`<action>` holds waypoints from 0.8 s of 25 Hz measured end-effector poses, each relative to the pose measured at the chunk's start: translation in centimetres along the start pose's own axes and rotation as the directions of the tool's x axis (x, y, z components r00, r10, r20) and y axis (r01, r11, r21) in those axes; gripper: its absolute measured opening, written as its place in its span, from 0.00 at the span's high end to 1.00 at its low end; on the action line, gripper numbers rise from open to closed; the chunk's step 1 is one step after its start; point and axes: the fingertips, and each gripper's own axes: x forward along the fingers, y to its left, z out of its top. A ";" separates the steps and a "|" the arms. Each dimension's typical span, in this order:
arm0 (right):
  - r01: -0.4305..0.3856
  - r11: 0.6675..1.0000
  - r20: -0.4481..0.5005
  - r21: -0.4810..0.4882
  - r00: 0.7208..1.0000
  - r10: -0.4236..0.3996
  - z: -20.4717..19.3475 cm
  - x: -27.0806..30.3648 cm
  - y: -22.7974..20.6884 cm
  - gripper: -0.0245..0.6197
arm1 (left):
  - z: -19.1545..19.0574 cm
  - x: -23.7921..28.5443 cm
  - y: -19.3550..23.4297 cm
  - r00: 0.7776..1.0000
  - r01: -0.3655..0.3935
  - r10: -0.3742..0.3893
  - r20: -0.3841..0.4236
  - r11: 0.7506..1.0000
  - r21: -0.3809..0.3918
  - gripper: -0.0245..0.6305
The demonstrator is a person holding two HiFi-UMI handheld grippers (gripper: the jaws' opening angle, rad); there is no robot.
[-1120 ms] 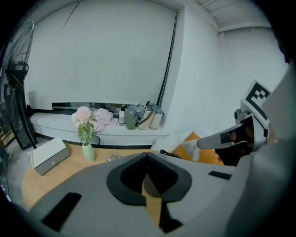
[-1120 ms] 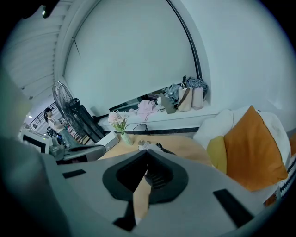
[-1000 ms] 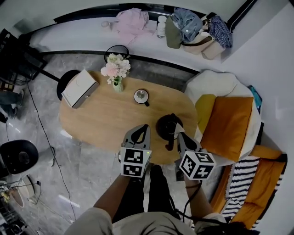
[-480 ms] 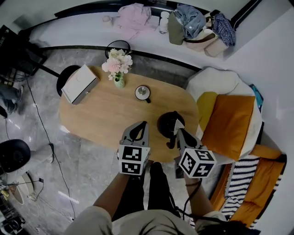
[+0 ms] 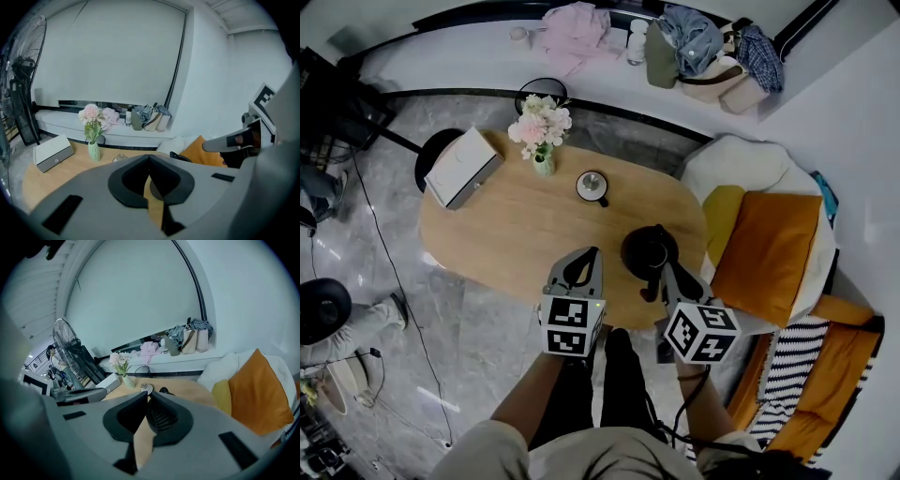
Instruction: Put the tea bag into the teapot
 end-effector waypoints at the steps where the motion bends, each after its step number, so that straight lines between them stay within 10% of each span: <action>1: 0.000 1.000 0.000 0.001 1.000 0.000 0.0 0.0 0.0 0.90 | 0.0 0.0 0.0 1.000 0.000 0.000 -0.001 1.000 0.001 0.94; 20: -0.009 0.999 0.044 -0.031 0.999 0.011 2.7 -2.7 1.4 0.90 | 3.7 -2.5 -0.4 0.998 0.003 -0.003 0.062 1.000 0.008 0.94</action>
